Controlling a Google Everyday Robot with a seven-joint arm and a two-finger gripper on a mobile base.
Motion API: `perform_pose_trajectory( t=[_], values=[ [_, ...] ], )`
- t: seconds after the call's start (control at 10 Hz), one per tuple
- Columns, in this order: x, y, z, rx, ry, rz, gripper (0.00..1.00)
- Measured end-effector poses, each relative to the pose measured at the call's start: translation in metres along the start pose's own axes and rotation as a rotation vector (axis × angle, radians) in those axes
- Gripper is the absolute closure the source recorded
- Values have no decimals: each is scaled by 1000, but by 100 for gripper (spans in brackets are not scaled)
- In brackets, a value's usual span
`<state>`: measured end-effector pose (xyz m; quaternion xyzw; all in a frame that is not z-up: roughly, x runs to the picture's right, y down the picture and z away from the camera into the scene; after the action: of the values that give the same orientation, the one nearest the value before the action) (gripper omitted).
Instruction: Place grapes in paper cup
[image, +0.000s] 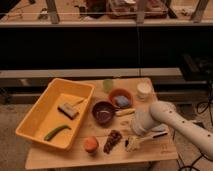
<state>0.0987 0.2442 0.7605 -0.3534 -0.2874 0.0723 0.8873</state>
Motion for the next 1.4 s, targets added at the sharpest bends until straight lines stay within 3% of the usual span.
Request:
perform_pose_trajectory(
  t=[1.2,1.3,1.4],
  values=[
    [4,-22,35,66,-86,-42,20],
    [5,-22,38,68,-93,-36,21],
    [5,-23,44,63,-105,-37,28]
  ],
)
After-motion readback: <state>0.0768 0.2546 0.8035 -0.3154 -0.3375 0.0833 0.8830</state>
